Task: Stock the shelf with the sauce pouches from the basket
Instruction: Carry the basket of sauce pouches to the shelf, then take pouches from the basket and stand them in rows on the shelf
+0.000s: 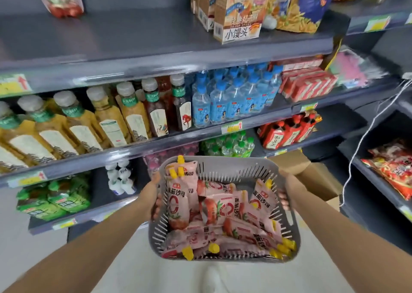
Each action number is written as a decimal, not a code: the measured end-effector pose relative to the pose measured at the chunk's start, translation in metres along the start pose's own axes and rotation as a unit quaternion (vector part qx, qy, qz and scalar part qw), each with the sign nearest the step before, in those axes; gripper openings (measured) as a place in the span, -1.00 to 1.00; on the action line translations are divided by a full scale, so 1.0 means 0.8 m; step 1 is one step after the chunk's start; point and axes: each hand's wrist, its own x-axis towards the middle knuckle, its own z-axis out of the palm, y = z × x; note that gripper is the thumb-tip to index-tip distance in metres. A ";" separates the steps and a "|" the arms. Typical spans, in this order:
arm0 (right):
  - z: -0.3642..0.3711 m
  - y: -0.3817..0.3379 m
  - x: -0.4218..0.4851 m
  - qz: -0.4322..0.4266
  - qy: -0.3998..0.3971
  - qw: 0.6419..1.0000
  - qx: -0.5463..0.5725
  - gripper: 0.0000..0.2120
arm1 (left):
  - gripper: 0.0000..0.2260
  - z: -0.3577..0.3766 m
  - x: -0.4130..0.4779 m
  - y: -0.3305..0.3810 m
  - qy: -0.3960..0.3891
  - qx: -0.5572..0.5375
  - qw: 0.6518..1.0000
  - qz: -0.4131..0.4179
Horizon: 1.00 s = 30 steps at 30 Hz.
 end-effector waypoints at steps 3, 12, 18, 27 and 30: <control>-0.003 -0.033 0.036 -0.008 0.018 0.999 -0.025 -0.29 | -0.43 0.025 0.023 0.004 0.017 -0.032 0.999 -0.002; 0.008 -0.095 0.122 -0.008 0.027 0.996 -0.080 -0.41 | -0.36 0.062 0.078 0.027 0.055 -0.090 0.994 -0.035; 0.016 -0.108 0.150 -0.002 0.014 0.997 -0.079 -0.42 | -0.38 0.065 0.079 0.036 0.060 -0.078 0.993 -0.058; 0.007 -0.109 0.160 0.029 -0.024 0.997 -0.073 -0.39 | -0.23 0.074 0.081 0.035 0.076 -0.060 0.995 -0.030; 0.004 -0.108 0.164 0.038 -0.047 0.996 -0.068 -0.40 | -0.35 0.074 0.083 0.029 0.070 -0.050 0.996 -0.021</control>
